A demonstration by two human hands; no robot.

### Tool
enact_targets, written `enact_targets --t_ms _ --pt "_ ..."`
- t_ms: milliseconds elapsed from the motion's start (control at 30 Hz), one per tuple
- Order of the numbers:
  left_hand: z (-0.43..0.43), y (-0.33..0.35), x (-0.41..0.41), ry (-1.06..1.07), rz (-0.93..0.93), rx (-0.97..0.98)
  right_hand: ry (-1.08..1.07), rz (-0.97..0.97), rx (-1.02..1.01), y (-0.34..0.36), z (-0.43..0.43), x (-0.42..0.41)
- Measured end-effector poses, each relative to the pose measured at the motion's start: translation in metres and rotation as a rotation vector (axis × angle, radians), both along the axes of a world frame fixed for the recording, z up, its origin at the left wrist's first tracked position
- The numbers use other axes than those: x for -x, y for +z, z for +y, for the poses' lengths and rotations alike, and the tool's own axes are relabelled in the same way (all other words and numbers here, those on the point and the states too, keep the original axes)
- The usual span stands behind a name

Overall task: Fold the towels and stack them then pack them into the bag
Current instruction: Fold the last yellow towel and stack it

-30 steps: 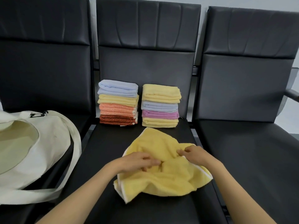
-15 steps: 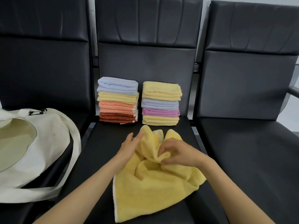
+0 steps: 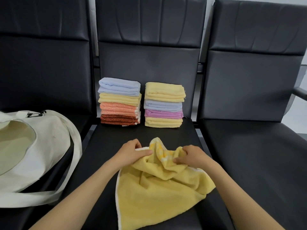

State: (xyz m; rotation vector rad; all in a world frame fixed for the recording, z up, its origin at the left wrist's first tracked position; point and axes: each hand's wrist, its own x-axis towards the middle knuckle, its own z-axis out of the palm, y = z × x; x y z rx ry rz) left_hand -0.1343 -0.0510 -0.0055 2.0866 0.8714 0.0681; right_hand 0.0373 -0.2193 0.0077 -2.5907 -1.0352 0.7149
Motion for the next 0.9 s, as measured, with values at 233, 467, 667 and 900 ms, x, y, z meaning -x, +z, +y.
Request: enact_targets --t_ms 233,467,667,900 --pt "0.006 0.002 0.003 0.018 -0.191 -0.01 -0.241 0.298 -0.786 0.016 -0.001 -0.01" --pt "0.023 0.02 0.017 0.538 -0.821 -0.122 -0.281 0.38 -1.054 0.02 -0.013 -0.02" --pt "0.036 0.008 0.016 0.676 -0.543 -0.047 -0.297 0.242 -0.886 0.003 -0.009 -0.036" --pt "0.033 -0.026 0.014 0.309 0.306 -0.312 -0.189 -0.036 -0.182 -0.036 -0.006 -0.045"
